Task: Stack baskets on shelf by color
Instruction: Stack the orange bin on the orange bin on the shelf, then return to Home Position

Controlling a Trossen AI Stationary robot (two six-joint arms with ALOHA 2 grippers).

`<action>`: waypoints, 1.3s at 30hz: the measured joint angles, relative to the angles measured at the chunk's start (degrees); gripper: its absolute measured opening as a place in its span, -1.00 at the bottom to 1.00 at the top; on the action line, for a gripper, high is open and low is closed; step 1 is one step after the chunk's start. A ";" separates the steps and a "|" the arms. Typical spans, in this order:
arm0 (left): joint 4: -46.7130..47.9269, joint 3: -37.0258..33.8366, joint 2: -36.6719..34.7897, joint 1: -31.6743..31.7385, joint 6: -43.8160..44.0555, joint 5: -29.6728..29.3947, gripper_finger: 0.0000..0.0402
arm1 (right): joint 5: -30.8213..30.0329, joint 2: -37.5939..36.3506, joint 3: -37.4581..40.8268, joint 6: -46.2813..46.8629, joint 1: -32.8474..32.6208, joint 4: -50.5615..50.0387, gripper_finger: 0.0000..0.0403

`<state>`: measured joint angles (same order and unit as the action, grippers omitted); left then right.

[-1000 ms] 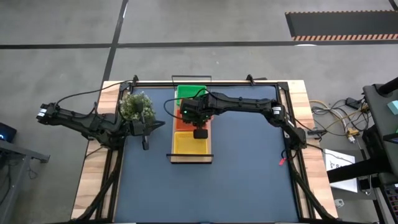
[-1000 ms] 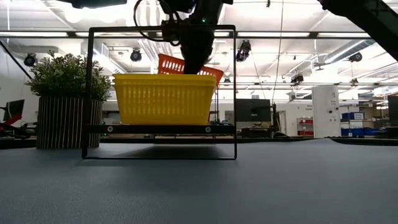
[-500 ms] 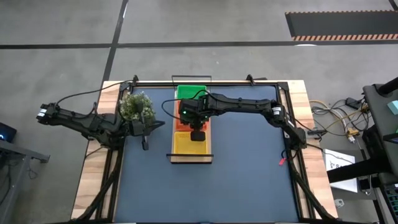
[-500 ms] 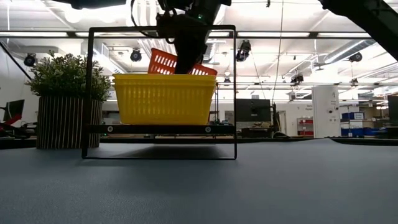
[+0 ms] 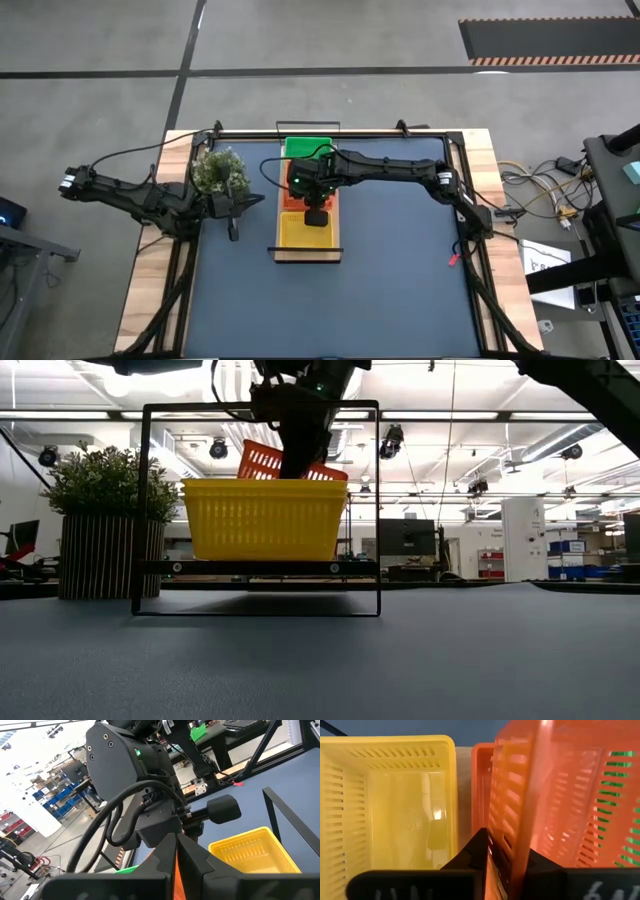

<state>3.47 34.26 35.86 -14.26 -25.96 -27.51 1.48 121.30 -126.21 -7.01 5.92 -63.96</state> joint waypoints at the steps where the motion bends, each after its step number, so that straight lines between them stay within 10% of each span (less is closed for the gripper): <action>1: 0.02 0.00 0.00 0.00 0.00 0.00 -1.00 | 0.00 0.00 0.00 0.02 0.04 0.00 -0.88; 20: 0.02 -0.04 0.11 -0.02 -0.02 0.00 -1.00 | 0.00 0.78 0.02 -0.41 0.10 -0.50 -0.45; 39: 1.20 -2.84 -2.31 -0.02 -1.01 7.72 -1.00 | 0.02 -6.41 1.90 -6.48 -4.03 0.89 -0.67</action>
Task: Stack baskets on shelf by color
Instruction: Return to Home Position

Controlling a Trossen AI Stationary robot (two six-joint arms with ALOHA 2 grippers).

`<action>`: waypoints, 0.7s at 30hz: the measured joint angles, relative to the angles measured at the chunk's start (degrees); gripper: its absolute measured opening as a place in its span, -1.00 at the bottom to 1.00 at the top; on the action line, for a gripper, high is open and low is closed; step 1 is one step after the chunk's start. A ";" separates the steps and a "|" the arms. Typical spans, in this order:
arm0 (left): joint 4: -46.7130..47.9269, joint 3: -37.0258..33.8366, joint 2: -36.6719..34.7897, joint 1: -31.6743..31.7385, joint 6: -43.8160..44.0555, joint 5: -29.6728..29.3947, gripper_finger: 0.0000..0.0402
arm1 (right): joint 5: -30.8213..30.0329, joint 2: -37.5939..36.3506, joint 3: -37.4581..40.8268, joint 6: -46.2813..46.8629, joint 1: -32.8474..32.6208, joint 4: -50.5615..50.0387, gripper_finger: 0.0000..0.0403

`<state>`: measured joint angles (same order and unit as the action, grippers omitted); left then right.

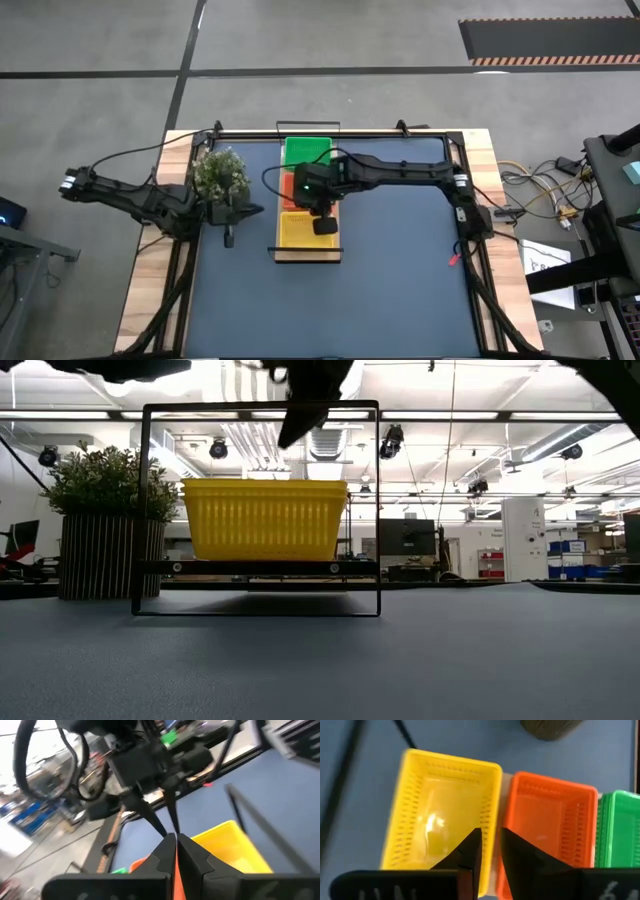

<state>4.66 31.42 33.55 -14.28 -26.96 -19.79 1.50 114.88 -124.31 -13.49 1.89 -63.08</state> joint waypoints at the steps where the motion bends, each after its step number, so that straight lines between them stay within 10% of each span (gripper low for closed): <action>1: 0.73 0.00 -0.56 -0.02 0.06 1.45 -1.00 | 0.00 -1.06 1.20 -0.03 -0.49 0.77 -0.70; 21: 2.11 -8.92 -18.91 0.02 0.97 4.55 -1.00 | -6.21 -37.08 61.91 -0.71 -5.50 59.64 -0.82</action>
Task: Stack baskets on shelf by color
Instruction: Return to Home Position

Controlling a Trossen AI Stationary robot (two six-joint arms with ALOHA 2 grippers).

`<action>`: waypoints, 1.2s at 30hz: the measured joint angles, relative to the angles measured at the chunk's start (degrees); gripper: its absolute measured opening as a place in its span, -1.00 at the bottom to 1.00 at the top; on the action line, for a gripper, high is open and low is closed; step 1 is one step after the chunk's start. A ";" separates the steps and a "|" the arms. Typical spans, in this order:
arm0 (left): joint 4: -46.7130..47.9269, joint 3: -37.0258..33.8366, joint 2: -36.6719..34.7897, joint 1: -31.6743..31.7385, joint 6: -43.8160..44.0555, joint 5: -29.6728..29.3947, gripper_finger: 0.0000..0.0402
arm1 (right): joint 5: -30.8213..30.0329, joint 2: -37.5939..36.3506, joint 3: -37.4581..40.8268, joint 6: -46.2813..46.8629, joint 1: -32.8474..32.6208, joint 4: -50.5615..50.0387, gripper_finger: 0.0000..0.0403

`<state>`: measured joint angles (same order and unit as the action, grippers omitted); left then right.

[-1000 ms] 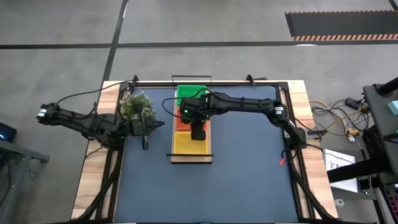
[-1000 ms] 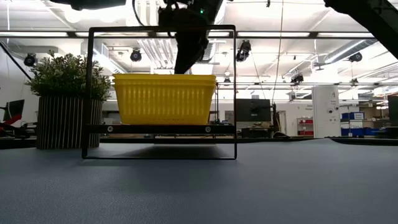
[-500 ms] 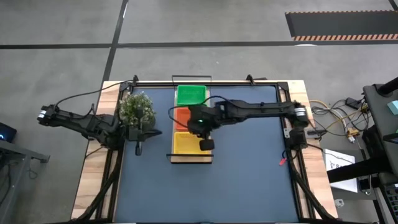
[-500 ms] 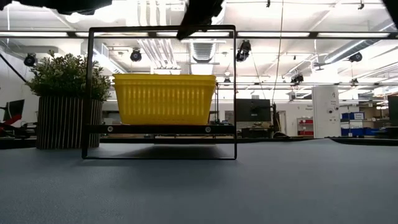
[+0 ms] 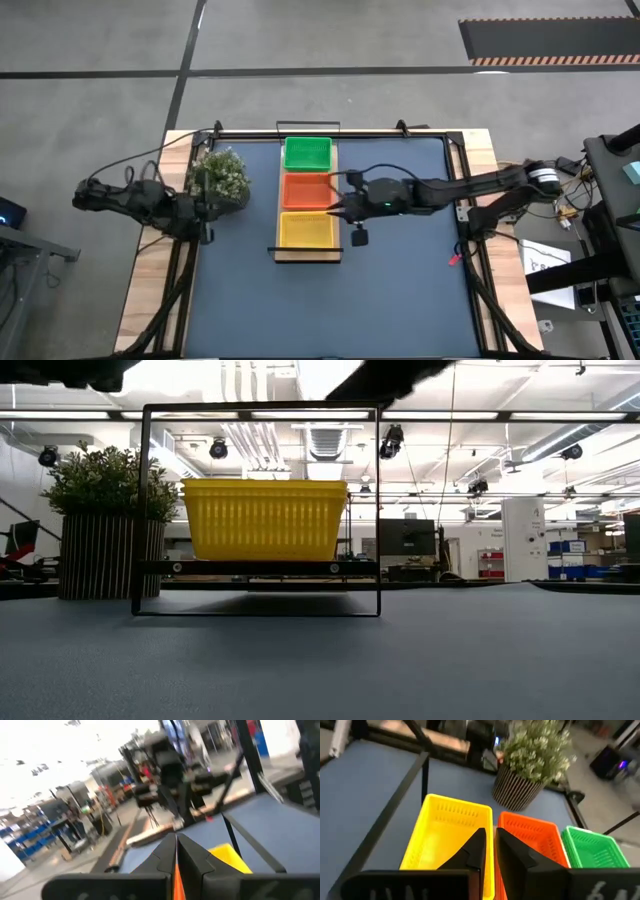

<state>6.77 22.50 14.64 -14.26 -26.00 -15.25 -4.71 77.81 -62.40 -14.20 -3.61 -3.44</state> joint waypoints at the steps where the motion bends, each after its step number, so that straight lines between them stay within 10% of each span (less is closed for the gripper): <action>1: -0.18 -0.30 -1.25 0.00 0.02 0.00 -1.00 | 0.02 -1.65 2.92 -0.36 -0.01 2.94 -0.82; 11: 0.22 -6.53 -13.53 -0.02 -1.49 0.00 -1.00 | 0.26 -15.95 27.32 -3.18 5.39 27.68 -0.82; 36: -3.33 -17.74 -12.71 0.00 9.71 -5.28 -1.00 | 3.71 -58.06 57.22 -2.99 10.39 29.87 -0.87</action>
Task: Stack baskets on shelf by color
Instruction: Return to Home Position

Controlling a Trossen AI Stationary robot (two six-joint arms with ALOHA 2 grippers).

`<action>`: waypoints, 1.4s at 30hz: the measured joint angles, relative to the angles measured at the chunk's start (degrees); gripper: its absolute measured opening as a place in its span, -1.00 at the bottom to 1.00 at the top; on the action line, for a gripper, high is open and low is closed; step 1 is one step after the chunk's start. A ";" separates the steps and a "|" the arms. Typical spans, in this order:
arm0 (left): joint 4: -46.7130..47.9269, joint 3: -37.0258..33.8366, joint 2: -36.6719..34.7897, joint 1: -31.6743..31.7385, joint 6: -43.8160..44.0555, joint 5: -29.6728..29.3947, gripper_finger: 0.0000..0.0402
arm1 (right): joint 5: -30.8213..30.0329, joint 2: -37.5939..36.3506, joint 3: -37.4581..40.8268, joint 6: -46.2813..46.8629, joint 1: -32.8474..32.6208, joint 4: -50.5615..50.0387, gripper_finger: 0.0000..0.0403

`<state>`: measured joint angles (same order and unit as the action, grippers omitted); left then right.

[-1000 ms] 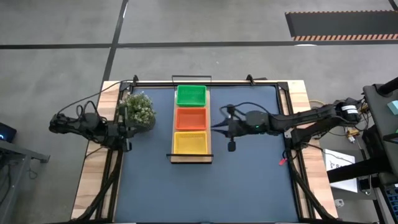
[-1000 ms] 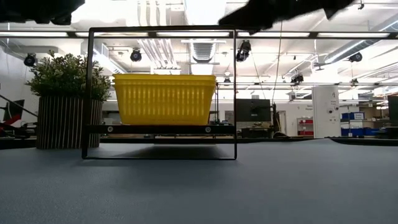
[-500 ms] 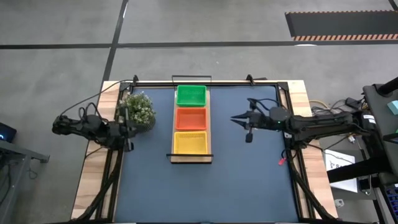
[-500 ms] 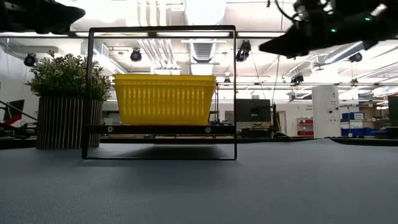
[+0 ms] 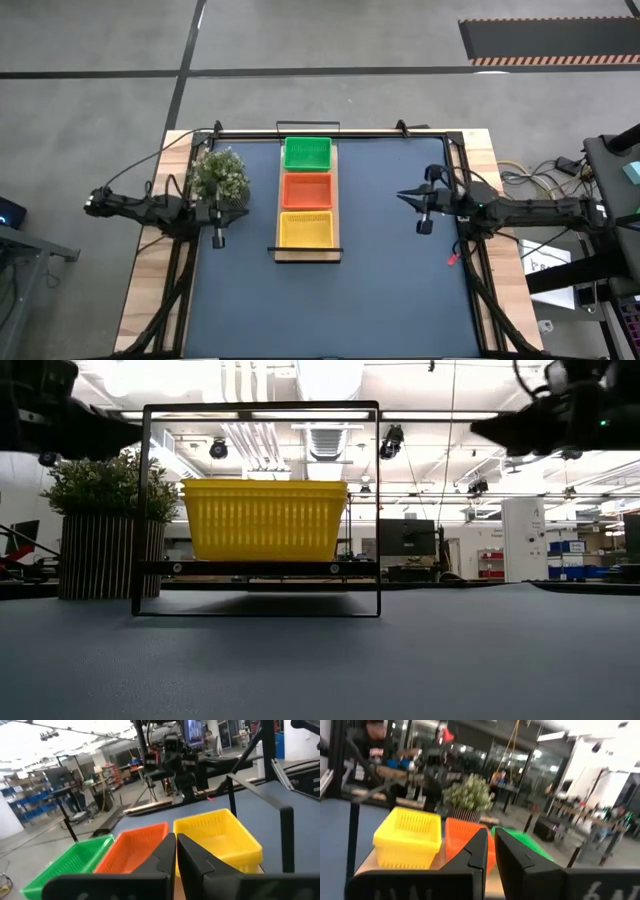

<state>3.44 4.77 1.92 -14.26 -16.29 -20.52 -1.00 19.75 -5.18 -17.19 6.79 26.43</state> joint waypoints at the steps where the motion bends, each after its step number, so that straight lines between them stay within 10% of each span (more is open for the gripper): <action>1: -0.10 -0.48 0.11 0.00 0.52 -0.03 -1.00 | -0.01 -1.90 0.59 -0.48 0.00 0.01 -0.87; 11: -2.08 -2.33 1.59 0.00 8.01 0.03 -1.00 | -0.32 -19.35 3.27 -2.77 -0.04 -0.69 -0.87; 42: -2.57 -2.57 2.22 0.00 8.19 0.31 -1.00 | -0.52 -15.19 3.93 9.75 -0.02 -10.13 -0.87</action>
<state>0.86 2.20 4.14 -14.26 -8.10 -20.21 -1.52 4.56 -1.26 -7.44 6.76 16.30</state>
